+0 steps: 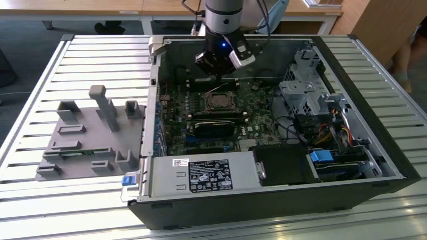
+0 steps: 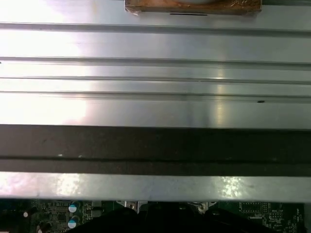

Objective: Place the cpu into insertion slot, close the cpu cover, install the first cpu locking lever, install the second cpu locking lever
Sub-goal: 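Install the first cpu locking lever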

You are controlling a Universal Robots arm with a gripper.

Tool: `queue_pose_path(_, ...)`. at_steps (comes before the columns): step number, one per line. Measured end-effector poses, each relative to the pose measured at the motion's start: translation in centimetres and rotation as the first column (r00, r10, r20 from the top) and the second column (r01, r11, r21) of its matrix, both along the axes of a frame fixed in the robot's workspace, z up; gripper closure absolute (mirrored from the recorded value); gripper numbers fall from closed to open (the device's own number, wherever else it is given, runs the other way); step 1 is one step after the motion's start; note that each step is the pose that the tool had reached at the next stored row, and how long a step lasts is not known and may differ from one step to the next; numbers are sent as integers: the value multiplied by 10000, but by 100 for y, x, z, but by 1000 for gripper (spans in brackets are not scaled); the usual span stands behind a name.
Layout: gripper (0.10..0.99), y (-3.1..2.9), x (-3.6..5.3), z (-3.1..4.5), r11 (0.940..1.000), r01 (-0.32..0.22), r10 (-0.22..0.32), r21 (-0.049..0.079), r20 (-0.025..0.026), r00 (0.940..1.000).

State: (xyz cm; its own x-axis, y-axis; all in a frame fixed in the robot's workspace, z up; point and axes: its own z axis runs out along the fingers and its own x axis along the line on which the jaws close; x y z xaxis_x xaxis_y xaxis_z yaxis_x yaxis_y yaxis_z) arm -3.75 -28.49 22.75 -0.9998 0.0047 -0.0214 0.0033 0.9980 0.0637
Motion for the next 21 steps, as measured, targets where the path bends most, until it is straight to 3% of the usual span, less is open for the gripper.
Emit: queue_pose_path(21, 980, 20, 122, -113, 10000, -4, 4, -1, -1, 10000)
